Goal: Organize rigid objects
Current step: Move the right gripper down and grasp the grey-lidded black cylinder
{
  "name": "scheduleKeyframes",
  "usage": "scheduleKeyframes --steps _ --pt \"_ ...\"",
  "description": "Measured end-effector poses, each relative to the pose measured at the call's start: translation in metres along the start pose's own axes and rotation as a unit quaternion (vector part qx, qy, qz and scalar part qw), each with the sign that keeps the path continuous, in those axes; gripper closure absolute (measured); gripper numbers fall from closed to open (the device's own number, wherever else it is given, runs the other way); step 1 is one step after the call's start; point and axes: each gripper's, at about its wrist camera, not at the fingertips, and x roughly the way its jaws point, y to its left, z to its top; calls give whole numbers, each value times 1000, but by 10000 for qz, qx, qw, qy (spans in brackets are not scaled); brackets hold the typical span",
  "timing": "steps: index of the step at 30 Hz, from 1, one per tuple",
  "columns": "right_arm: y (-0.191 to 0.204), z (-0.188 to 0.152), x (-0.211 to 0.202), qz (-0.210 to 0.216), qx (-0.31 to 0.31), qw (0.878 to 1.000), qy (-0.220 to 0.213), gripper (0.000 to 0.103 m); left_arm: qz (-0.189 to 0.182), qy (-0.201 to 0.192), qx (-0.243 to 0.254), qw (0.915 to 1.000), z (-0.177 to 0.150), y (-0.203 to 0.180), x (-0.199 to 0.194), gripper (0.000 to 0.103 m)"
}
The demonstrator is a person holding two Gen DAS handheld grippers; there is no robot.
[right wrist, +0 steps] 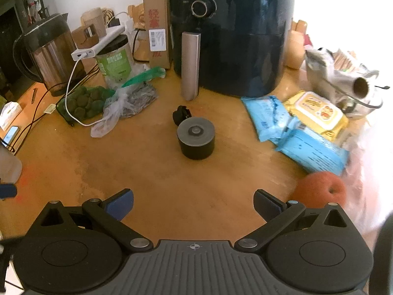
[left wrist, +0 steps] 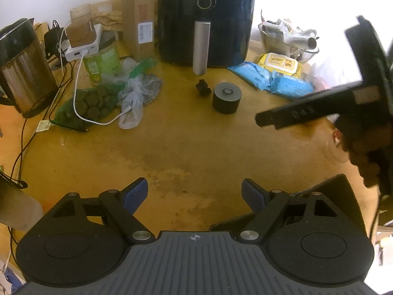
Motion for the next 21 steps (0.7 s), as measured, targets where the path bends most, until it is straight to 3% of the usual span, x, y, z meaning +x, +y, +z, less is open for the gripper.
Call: scheduleKeyframes --steps 12,18,21 --pt "7 25 55 168 -110 9997 164 0 96 3 -49 9999 -4 14 -4 19" --pt "13 33 72 59 -222 9997 -39 1 142 81 -248 9996 -10 26 -6 20" --pt "15 37 81 -51 -312 9994 -170 12 158 105 -344 9992 -13 32 -8 20"
